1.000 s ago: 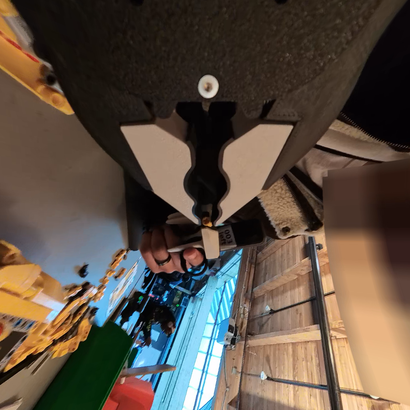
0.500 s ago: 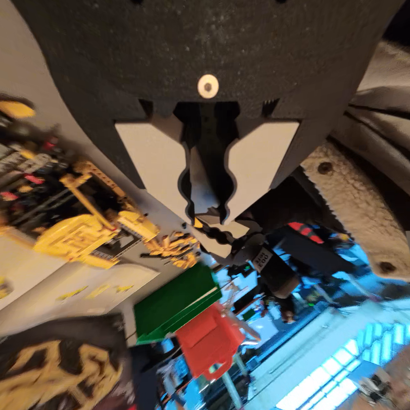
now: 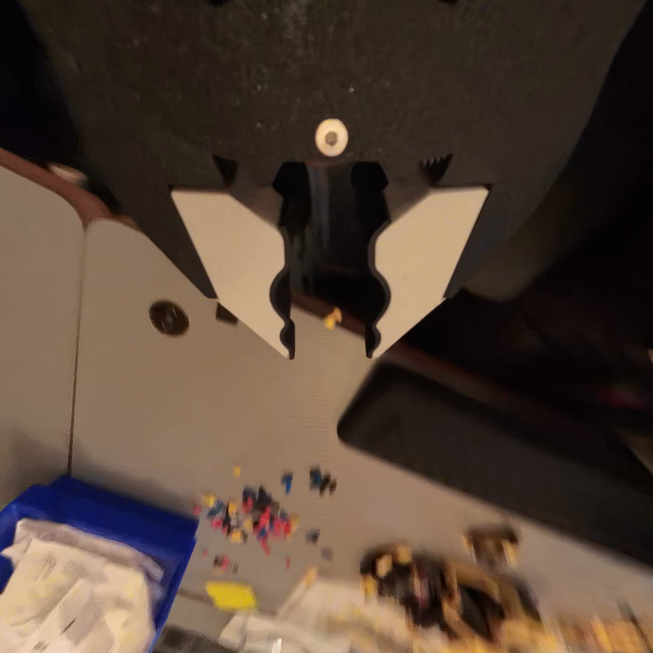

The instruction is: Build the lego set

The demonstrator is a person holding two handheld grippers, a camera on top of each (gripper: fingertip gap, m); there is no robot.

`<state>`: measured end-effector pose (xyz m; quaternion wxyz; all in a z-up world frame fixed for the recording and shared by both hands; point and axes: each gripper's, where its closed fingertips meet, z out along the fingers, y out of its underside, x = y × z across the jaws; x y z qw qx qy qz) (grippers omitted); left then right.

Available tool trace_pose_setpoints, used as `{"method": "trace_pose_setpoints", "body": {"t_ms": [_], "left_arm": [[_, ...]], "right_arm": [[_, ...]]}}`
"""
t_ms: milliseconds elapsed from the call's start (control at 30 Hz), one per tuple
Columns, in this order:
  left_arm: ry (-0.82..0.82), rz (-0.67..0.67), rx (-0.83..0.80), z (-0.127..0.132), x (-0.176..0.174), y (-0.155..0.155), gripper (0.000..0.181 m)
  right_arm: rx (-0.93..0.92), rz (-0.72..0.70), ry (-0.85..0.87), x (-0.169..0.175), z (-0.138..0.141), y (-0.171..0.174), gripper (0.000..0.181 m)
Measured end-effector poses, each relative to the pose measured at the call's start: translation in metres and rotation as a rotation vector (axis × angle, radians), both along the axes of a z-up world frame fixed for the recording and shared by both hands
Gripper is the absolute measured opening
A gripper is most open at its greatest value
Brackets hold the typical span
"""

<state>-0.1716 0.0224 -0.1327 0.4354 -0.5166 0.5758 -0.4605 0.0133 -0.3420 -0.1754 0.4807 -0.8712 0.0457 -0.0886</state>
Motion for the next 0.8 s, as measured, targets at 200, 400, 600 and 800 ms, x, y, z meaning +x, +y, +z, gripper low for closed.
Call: {"method": "trace_pose_setpoints", "body": {"t_ms": [200, 400, 600, 800], "left_arm": [[0.007, 0.044, 0.046, -0.006, 0.008, -0.024, 0.009], [0.05, 0.11, 0.123, -0.018, 0.011, -0.022, 0.009], [0.063, 0.139, 0.128, -0.021, 0.011, -0.016, 0.009], [0.073, 0.141, 0.146, -0.023, 0.013, -0.016, 0.009]], "right_arm": [[-0.064, 0.09, -0.346, -0.013, -0.052, -0.008, 0.031], [-0.039, 0.135, -0.535, -0.004, -0.059, -0.004, 0.022], [-0.06, 0.218, -0.598, 0.0, -0.057, -0.006, 0.019], [-0.092, 0.276, -0.593, 0.002, -0.063, -0.002, 0.014]]}}
